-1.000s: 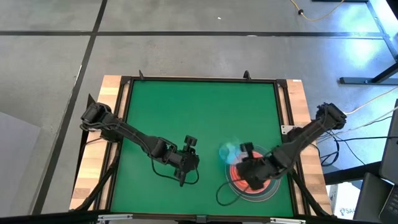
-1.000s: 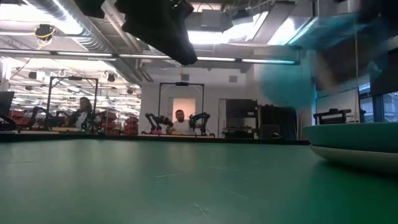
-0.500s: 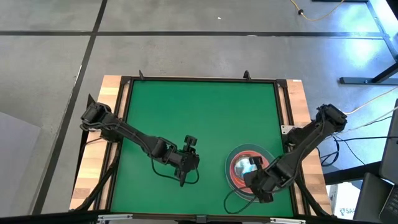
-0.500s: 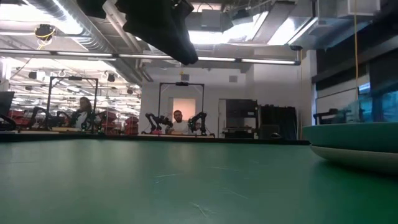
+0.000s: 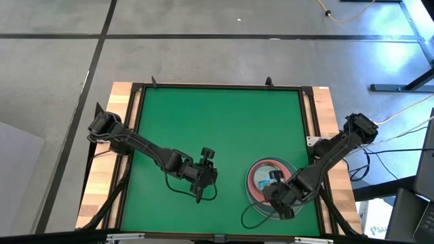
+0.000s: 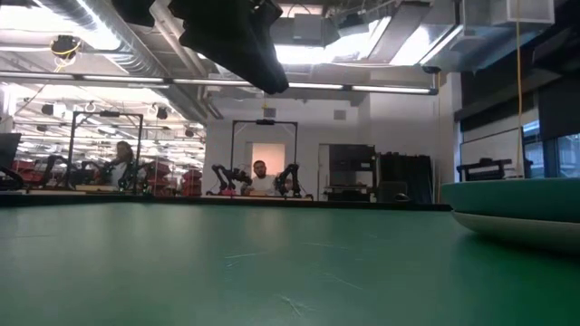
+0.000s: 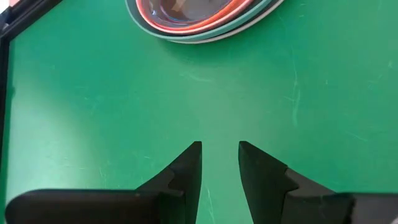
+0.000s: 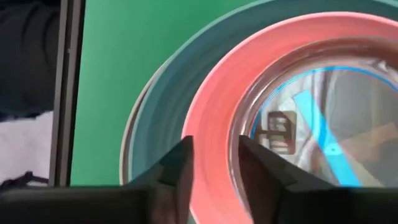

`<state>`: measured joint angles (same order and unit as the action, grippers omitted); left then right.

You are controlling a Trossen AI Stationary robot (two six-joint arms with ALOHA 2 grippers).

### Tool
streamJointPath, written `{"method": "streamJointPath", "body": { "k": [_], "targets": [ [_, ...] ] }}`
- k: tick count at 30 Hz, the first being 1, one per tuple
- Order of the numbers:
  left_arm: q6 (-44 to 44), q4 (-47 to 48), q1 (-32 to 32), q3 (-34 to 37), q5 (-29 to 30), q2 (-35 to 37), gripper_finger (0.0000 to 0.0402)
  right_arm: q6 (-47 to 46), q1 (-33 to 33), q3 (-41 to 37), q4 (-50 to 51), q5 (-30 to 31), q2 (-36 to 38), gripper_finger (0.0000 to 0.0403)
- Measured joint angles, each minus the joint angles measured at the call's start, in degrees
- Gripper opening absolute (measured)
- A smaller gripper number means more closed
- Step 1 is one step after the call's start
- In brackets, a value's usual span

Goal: Stack plastic plates
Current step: Return to Home Position

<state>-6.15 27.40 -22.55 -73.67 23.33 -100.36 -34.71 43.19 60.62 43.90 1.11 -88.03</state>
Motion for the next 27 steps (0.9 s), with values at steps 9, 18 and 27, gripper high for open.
{"method": "streamJointPath", "body": {
  "k": [9,18,27],
  "targets": [
    [-2.39,0.65,2.82,0.85,-0.79,0.02,0.0098,13.06,-2.06,1.10,2.35,8.42,3.30,0.0176],
    [0.06,-8.70,10.65,13.87,-8.30,7.64,0.0098,22.37,-4.86,-7.40,-7.30,19.39,12.92,0.0167],
    [4.24,-36.92,16.58,40.24,-7.76,31.26,0.0098,32.00,-16.78,-24.13,-26.63,19.68,30.87,0.0155]
  ]
}}
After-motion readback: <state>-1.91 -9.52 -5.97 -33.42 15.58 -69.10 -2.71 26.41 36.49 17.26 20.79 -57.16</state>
